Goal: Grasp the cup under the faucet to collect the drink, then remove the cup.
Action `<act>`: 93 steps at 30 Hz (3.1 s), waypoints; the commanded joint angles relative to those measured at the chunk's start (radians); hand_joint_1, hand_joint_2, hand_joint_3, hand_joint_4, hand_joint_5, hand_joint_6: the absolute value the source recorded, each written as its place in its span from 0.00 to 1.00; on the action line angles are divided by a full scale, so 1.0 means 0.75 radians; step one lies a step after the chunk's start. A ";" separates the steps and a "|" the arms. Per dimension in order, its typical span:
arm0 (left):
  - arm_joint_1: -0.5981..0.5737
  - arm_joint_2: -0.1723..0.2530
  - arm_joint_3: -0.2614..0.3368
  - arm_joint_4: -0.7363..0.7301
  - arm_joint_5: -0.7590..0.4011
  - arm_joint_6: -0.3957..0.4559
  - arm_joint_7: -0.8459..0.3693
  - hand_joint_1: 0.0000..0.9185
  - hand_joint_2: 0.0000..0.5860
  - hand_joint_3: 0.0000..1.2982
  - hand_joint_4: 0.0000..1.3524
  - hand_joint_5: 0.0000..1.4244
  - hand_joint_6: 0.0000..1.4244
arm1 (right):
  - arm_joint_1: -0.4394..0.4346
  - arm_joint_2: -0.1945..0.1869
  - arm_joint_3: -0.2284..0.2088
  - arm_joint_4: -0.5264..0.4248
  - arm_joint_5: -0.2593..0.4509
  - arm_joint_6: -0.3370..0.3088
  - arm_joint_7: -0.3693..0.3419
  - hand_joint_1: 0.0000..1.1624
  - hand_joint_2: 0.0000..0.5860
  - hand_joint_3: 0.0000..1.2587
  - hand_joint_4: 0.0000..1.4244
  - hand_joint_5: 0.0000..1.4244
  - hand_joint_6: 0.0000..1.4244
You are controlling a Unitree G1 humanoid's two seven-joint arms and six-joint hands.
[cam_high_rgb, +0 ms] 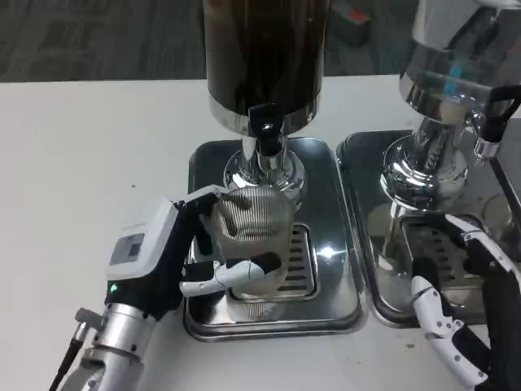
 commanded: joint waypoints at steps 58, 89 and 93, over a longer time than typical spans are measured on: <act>-0.062 -0.017 -0.041 0.101 -0.128 -0.050 -0.282 0.08 0.08 0.24 0.34 0.47 0.72 | 0.031 0.034 0.005 -0.045 0.014 0.013 0.046 0.31 0.79 0.25 0.18 0.18 0.24; 0.039 0.053 0.029 -0.031 -0.163 -0.046 -0.307 0.03 0.07 0.21 0.27 0.39 0.66 | -0.006 0.036 0.012 -0.015 0.034 0.013 0.049 0.31 0.79 0.27 0.19 0.18 0.26; 0.048 0.056 0.046 -0.044 -0.165 -0.052 -0.309 0.01 0.07 0.20 0.27 0.38 0.66 | -0.008 0.036 0.013 -0.013 0.033 0.013 0.047 0.31 0.79 0.27 0.19 0.18 0.26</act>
